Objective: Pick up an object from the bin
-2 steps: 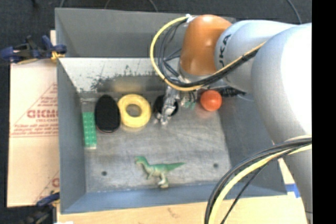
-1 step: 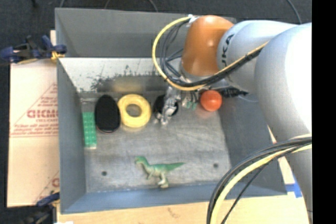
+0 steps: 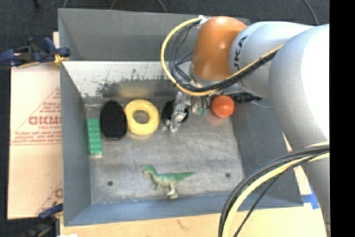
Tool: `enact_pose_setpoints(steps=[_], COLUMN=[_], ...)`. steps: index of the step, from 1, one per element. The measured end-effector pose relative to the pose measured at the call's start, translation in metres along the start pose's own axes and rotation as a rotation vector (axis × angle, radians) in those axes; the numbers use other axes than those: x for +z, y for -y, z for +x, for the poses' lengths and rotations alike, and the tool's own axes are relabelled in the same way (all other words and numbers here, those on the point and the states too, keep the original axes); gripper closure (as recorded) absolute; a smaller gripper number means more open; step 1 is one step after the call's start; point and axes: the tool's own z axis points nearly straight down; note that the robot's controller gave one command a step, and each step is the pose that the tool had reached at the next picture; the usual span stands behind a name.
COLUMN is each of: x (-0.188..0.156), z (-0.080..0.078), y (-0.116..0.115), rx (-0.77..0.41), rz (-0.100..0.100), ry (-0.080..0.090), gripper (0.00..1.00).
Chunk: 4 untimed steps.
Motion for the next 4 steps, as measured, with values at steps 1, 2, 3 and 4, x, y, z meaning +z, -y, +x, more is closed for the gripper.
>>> enact_pose_setpoints(steps=[1,2,3,4], x=[0.0,0.0,0.0,0.0], z=[0.0,0.0,0.0,0.0], y=[0.0,0.0,0.0,-0.0001], rx=[0.0,-0.001,-0.001,-0.002], rz=[0.0,0.0,0.0,0.0], ry=[0.0,0.0,0.0,0.0], gripper=[1.0,1.0,1.0,1.0])
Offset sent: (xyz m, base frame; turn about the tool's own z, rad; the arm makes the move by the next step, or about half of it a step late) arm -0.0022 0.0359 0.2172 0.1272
